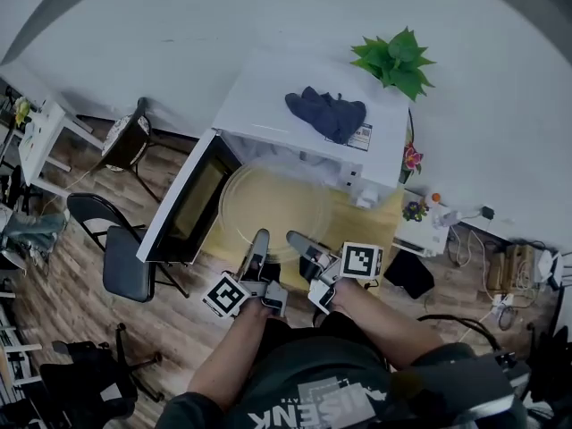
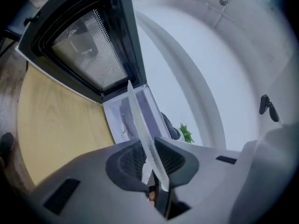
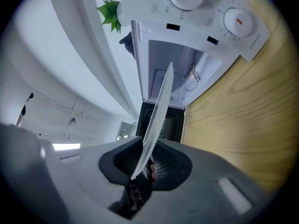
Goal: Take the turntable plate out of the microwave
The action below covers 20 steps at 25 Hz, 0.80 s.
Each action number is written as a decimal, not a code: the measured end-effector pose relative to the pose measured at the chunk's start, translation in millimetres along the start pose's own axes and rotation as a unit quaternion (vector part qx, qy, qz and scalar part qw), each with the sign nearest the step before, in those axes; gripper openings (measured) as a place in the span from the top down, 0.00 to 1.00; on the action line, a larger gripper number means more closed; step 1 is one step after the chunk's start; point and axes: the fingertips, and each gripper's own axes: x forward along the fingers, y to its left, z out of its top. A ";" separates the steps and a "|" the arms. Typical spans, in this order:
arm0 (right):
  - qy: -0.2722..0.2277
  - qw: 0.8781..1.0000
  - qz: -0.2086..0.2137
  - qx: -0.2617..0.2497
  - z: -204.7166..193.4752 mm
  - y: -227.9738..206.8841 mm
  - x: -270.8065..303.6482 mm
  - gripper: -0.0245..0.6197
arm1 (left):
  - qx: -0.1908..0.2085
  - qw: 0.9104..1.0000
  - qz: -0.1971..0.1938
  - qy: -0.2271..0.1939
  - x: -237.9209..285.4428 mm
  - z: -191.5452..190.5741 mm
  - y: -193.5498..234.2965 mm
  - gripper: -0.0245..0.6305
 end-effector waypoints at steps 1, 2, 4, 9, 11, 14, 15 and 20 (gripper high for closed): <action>0.005 1.000 0.021 0.004 -2.1 13.3 2.5 0.87 | 0.005 1.000 0.002 -0.004 -4.6 0.4 -6.4 0.88; 0.010 1.000 0.027 0.002 -3.6 21.6 2.4 0.88 | 0.011 1.000 0.006 -0.008 -9.0 0.8 -12.5 0.88; 0.021 1.000 0.021 -0.008 -4.9 32.0 -0.5 0.87 | 0.025 1.000 0.013 -0.011 -16.2 2.2 -24.8 0.88; 0.046 0.998 0.046 -0.023 -15.2 72.8 8.6 0.87 | 0.057 0.998 0.018 -0.009 -36.9 15.3 -58.4 0.88; 0.048 0.996 0.069 -0.025 -18.5 88.8 17.5 0.87 | 0.108 0.994 0.035 -0.010 -46.5 29.4 -63.5 0.87; 0.041 0.995 0.083 -0.029 -17.7 104.3 25.6 0.87 | 0.106 0.994 0.027 -0.007 -46.1 37.1 -75.8 0.87; 0.038 0.995 0.085 -0.031 -18.9 108.5 27.5 0.87 | 0.098 0.995 0.020 -0.003 -46.4 38.4 -80.0 0.87; 0.030 0.996 0.065 -0.052 -21.0 119.2 35.8 0.87 | 0.079 0.996 -0.021 0.020 -44.4 47.7 -107.8 0.87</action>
